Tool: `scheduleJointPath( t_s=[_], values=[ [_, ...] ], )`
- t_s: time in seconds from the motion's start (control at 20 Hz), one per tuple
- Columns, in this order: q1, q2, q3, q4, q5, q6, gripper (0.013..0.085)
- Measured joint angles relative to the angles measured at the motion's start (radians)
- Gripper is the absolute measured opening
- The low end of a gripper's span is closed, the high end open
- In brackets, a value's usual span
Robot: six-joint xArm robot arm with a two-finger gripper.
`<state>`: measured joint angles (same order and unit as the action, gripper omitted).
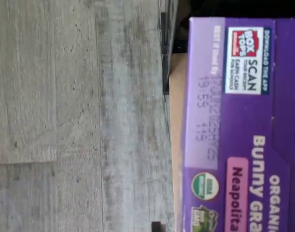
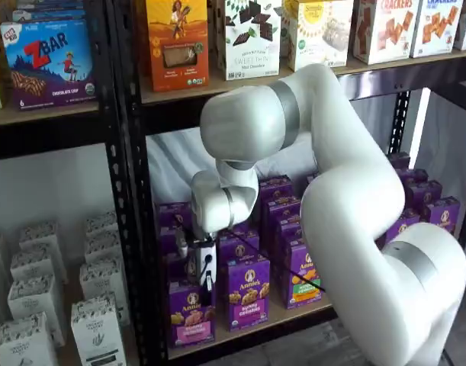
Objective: Pick up the purple box with a pink patch in the middle, on the bottom shelf, the first box from the left
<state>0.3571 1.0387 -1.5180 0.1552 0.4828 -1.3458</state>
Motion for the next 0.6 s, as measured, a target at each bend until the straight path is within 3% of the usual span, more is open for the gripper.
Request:
scheduleJointPath(
  t_s=[0.4,0.6],
  values=[
    [-0.001,-0.011,0.016,0.000,-0.008,-0.001,0.0330],
    [-0.002,-0.020,0.023,-0.012,0.005,0.009,0.0330]
  ],
)
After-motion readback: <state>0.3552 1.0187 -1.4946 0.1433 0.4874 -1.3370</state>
